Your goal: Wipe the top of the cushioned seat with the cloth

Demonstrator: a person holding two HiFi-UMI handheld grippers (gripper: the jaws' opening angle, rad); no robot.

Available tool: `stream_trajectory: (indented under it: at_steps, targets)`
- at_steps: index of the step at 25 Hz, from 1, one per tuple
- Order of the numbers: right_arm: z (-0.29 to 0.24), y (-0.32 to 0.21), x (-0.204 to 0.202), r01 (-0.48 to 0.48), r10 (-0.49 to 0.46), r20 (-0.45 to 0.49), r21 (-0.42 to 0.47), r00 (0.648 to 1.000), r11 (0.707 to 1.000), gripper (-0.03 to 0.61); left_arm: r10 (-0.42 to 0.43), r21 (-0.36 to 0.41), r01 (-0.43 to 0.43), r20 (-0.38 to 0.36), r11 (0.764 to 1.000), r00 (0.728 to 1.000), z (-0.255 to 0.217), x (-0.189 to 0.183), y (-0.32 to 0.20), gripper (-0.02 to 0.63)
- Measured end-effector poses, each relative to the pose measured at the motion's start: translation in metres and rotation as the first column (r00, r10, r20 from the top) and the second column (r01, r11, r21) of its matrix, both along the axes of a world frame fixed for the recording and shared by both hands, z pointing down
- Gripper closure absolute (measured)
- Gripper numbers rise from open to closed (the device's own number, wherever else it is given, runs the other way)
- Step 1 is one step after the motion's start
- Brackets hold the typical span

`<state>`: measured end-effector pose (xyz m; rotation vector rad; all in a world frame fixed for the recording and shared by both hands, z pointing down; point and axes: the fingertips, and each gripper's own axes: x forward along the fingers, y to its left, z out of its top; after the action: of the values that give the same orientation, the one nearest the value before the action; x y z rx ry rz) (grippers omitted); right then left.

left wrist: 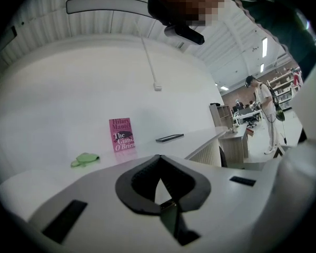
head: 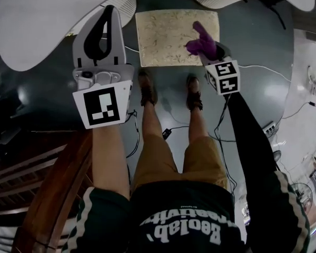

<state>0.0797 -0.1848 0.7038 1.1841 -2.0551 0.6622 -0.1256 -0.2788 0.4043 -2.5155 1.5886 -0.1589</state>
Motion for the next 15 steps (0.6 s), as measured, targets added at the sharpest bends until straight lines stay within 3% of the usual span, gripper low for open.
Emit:
stream_trajectory:
  at_steps: [4, 9, 12, 15]
  targets:
    - [0.001, 0.022, -0.097, 0.085, -0.080, 0.137, -0.028, 0.987, 0.996, 0.391, -0.022, -0.005, 0.022, 0.004, 1.000, 1.000, 0.006, -0.015, 0.003, 0.600]
    - [0.023, 0.049, -0.192, 0.185, -0.157, 0.193, -0.137, 0.969, 0.973, 0.390, -0.054, -0.026, 0.053, -0.019, 0.998, 0.998, 0.010, -0.040, 0.008, 0.600]
    - [0.053, 0.053, -0.218, 0.219, -0.185, 0.167, -0.219, 0.968, 0.951, 0.390, -0.071, -0.030, 0.070, -0.026, 0.997, 0.997, 0.010, -0.053, 0.011, 0.600]
    - [0.080, 0.051, -0.203, 0.203, -0.182, 0.096, -0.306, 0.979, 0.930, 0.390, -0.079, -0.036, 0.078, -0.026, 0.996, 0.996, 0.011, -0.062, 0.015, 0.600]
